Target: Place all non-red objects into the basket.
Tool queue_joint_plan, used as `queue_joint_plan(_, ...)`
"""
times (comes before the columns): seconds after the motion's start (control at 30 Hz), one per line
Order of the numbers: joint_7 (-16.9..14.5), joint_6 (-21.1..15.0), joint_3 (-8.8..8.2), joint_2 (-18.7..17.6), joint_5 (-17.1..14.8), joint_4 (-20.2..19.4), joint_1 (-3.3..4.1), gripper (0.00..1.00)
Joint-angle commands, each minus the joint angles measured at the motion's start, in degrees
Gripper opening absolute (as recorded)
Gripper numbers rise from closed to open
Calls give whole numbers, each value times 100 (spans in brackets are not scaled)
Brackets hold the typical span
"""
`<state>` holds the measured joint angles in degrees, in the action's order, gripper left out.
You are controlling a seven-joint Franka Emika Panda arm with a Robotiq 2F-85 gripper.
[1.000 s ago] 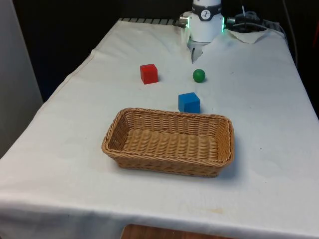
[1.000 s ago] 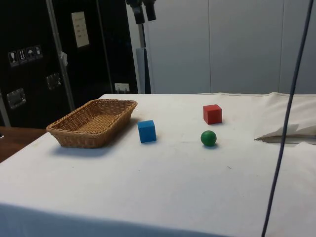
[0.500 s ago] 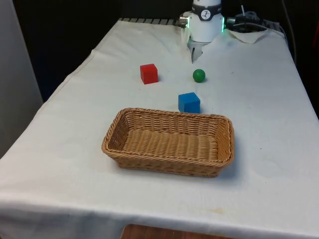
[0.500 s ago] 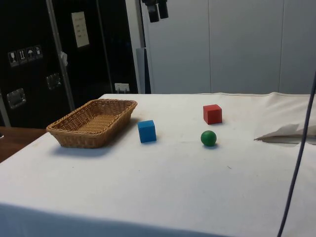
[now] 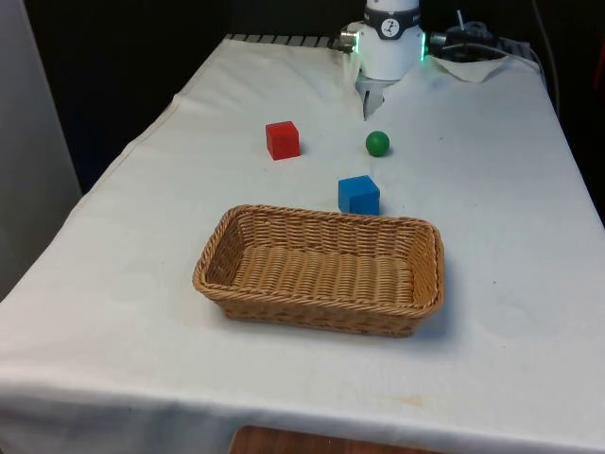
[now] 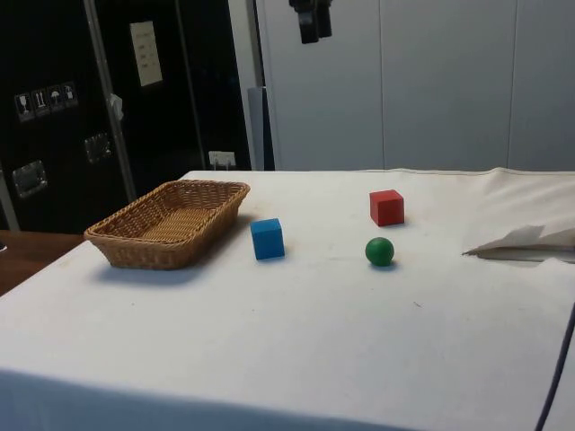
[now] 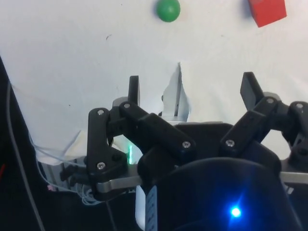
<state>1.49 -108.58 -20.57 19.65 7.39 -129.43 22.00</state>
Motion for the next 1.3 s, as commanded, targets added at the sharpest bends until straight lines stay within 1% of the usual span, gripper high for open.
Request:
queue_joint_plan(0.0,74,-132,29,143,86,-166,-23,100)
queue_joint_plan(0.03,86,-183,29,246,109,-298,-29,100)
queue_joint_plan(0.13,109,-275,34,424,143,-516,-34,100)
queue_joint_plan(0.17,46,-189,0,344,74,-435,-6,100)
queue_joint_plan(0.2,115,-298,34,470,155,-579,-34,100)
queue_joint_plan(0.27,109,-350,29,584,178,-722,-46,100)
queue_joint_plan(0.3,109,-395,23,693,206,-848,-63,100)
queue_joint_plan(0.43,109,-487,23,905,281,-1112,-109,100)
queue_joint_plan(0.47,63,-401,0,848,218,-1043,-74,100)
queue_joint_plan(0.5,109,-516,23,951,298,-1186,-120,100)
queue_joint_plan(0.53,115,-573,17,1037,327,-1324,-138,100)
queue_joint_plan(0.67,132,-699,17,1192,413,-1604,-172,100)
queue_joint_plan(0.73,138,-773,11,1272,493,-1782,-201,100)
queue_joint_plan(0.77,97,-693,-11,1226,418,-1696,-160,100)
queue_joint_plan(0.8,138,-773,11,1272,493,-1782,-201,100)
queue_joint_plan(0.83,143,-837,11,1312,539,-1885,-218,100)
queue_joint_plan(0.97,160,-957,11,1335,619,-2068,-241,100)
queue_joint_plan(1.0,166,-1026,11,1335,647,-2154,-258,100)
queue_joint_plan(1.03,115,-928,-11,1306,573,-2080,-218,100)
queue_joint_plan(1.07,166,-1066,11,1329,665,-2200,-264,100)
queue_joint_plan(1.17,195,-1203,6,1318,710,-2343,-281,100)
queue_joint_plan(1.23,212,-1375,0,1295,733,-2492,-286,100)
queue_joint_plan(1.27,160,-1272,-17,1295,665,-2441,-252,100)
